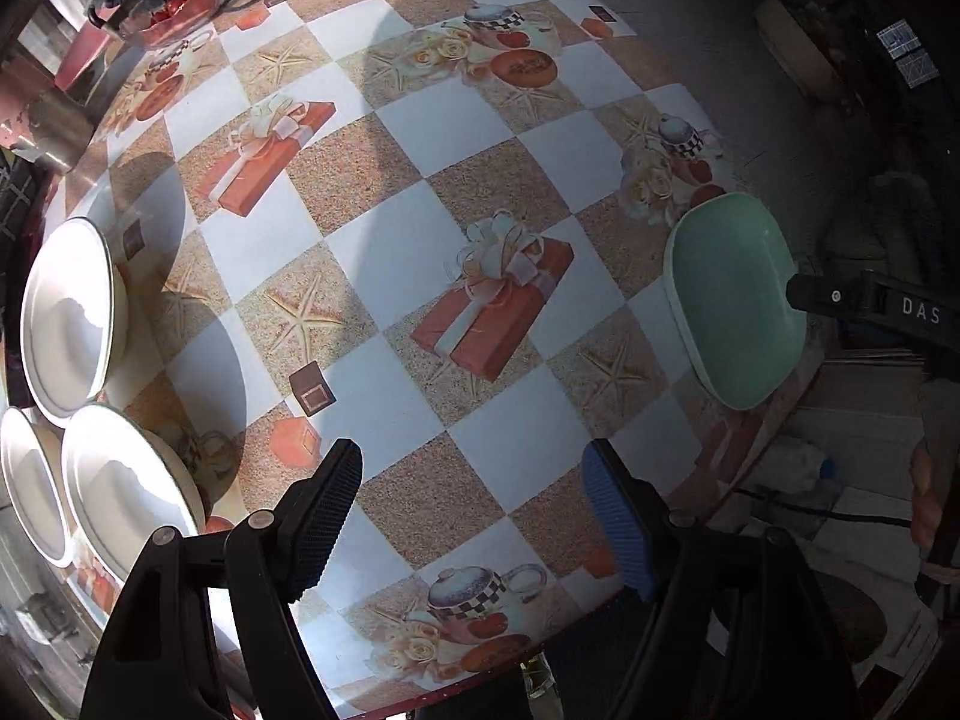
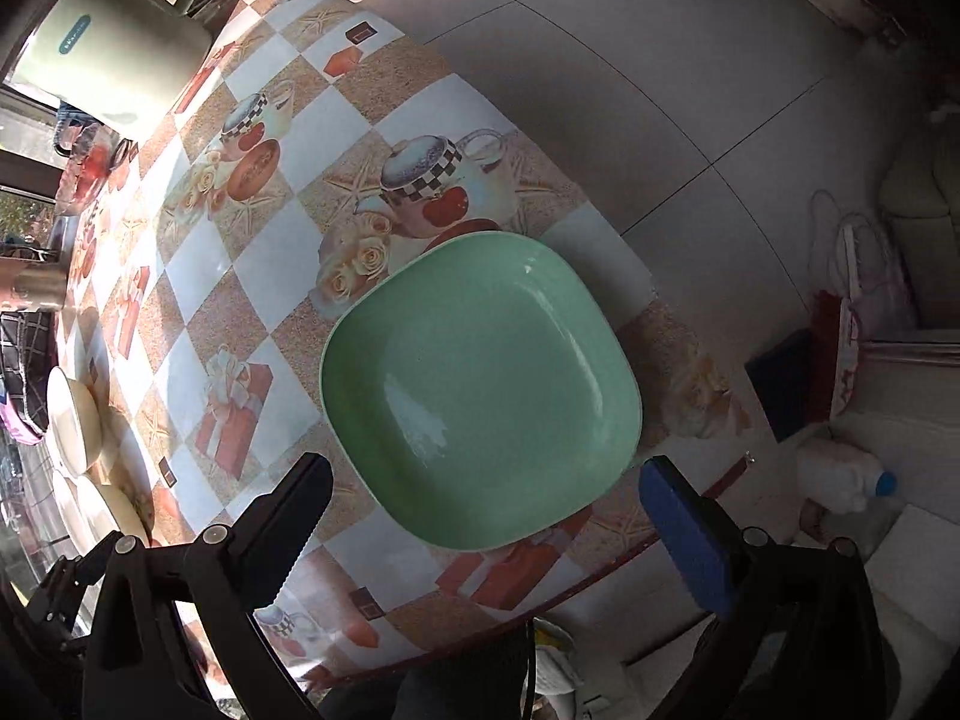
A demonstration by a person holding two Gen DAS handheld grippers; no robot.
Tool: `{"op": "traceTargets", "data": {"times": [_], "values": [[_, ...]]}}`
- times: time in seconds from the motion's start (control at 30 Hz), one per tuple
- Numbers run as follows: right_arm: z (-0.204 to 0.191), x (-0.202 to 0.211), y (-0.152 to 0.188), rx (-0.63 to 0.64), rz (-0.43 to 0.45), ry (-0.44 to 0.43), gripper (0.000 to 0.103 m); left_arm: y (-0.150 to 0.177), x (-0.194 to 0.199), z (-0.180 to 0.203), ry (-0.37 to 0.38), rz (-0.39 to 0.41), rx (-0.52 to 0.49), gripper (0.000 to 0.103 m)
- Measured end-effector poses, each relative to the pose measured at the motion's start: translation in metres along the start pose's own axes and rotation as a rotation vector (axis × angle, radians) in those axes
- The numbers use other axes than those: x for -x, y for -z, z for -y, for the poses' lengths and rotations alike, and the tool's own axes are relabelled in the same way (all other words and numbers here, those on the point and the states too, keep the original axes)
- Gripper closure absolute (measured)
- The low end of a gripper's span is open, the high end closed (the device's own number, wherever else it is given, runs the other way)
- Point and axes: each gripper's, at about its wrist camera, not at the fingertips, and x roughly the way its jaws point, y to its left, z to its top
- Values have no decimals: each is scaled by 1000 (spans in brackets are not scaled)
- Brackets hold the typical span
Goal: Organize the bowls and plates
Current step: 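Move the right gripper to the mint green plate's rim, then close the right gripper on the green plate's rim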
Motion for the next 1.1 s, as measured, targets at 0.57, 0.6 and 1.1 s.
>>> {"op": "traceTargets", "data": {"times": [0.57,0.6,1.1], "values": [[14,-50,-32,286,-11,210,0,-58,-71,89,25,-64,-9,24],[12,-53,-33,297,-15,206,0,-60,-74,91,17,-61,-8,24],[-30,-65,-31,426,-61,101,35,-68,-94,84,1,-47,-14,24]]}}
